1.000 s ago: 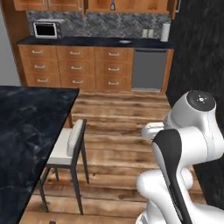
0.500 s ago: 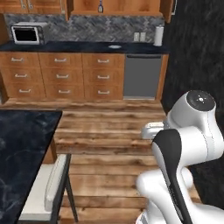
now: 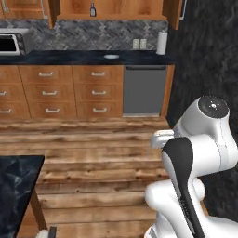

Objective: Move the hot dog bun to the plate on the dining table and place the condiment next to that plate. Then navigate to the fridge and take the sausage and place it on the plate as well.

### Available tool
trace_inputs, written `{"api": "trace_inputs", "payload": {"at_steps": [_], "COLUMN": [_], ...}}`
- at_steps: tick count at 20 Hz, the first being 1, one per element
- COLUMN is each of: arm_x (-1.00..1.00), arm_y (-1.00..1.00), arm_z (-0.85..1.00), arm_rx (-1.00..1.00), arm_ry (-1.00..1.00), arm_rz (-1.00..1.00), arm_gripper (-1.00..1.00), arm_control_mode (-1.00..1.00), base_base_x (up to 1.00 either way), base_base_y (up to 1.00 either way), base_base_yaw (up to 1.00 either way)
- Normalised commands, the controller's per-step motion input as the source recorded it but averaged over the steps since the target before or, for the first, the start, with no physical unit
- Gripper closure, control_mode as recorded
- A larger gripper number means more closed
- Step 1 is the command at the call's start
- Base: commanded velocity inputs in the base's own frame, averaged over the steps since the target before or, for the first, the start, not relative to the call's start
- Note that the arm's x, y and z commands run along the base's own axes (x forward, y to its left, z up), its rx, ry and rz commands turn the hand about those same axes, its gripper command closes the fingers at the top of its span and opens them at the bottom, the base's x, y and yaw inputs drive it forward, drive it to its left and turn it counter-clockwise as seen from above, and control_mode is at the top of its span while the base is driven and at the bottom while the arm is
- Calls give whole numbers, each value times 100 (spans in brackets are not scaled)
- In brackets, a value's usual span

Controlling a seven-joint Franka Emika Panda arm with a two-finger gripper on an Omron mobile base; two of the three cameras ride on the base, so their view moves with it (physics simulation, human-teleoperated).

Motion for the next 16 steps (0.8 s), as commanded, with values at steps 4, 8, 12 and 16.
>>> {"api": "trace_inputs", "payload": {"at_steps": [4, 8, 12, 16], "arm_x": [0, 0, 0, 0], "arm_y": [0, 0, 0, 0], "arm_z": [0, 0, 0, 0], "arm_rx": [0, 0, 0, 0], "arm_ry": [0, 0, 0, 0], "arm_rz": [0, 0, 0, 0], "arm_gripper": [-100, -100, -100, -100], "arm_control_mode": [100, 100, 100, 100], "base_base_x": [100, 100, 100, 100], "base_base_y": [-7, 0, 6, 18], "base_base_yaw": [-17, -24, -26, -13]}}
